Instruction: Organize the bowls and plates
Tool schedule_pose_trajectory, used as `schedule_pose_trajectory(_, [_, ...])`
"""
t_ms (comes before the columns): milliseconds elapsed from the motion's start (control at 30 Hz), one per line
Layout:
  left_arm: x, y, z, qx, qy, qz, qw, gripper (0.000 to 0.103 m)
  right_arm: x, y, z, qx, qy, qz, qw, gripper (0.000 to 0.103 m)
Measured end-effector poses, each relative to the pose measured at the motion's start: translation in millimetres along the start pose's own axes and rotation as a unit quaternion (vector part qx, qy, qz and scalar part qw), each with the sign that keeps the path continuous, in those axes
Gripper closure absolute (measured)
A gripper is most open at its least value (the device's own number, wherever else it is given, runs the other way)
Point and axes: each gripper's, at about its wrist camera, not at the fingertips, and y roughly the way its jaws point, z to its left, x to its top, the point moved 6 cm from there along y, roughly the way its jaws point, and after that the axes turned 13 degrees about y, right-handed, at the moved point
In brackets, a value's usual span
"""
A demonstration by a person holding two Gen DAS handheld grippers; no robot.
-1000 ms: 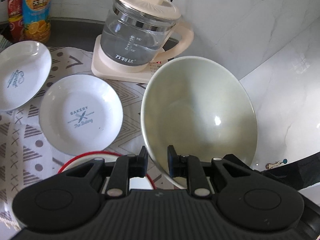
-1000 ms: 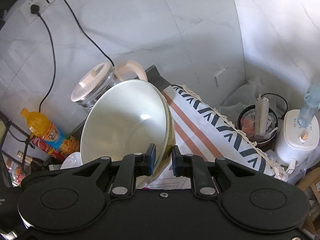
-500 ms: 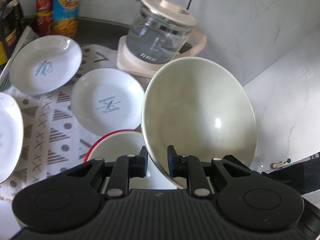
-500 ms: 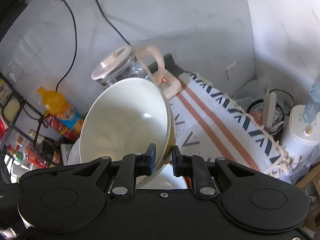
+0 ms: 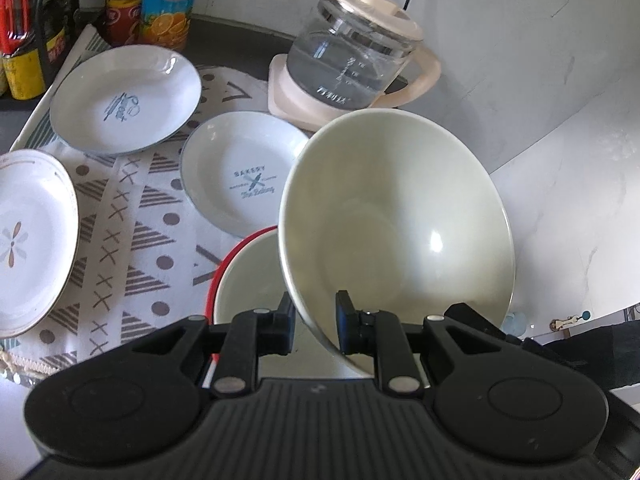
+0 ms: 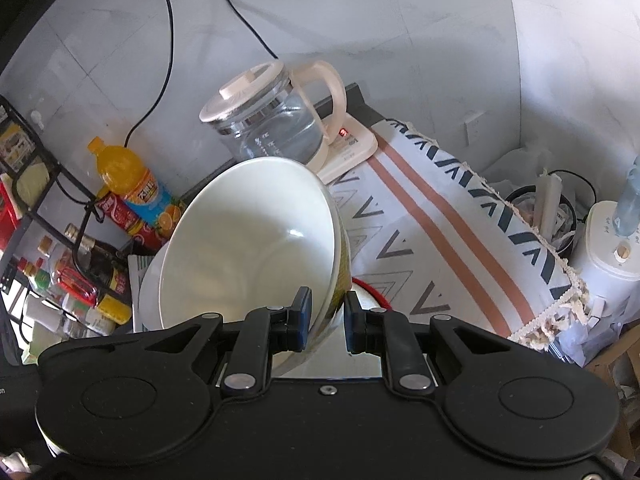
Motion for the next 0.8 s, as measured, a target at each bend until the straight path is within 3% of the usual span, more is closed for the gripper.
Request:
schedule_pose_trajectory(167, [-12.5, 8.6, 11.2, -0.005, -0.024, 0.019, 0.9995, 0.084, -6.6, 6.9, 1.6, -0.012, -0.016, 0.012, 1.000, 0.086])
schedule_pose_trajectory(467, [-27.5, 15.7, 19.6, 0.007, -0.017, 0.039, 0.9991, 0.081, -26.3, 24.1, -5.1, -0.044, -0.030, 0.043, 0.998, 0.086])
schedule_pose_trajectory(700, [-32.9, 22.7, 22.5, 0.008, -0.016, 0.052, 0.9985, 0.080, -35.4, 36.8, -20.0, -0.058, 0.002, 0.073, 0.996, 0.086])
schedule_pose_trajectory(800, [-34.3, 26.1, 24.5, 0.005, -0.013, 0.056, 0.9983, 0.080, -35.0, 38.5, -15.7, -0.058, -0.018, 0.068, 0.996, 0.085])
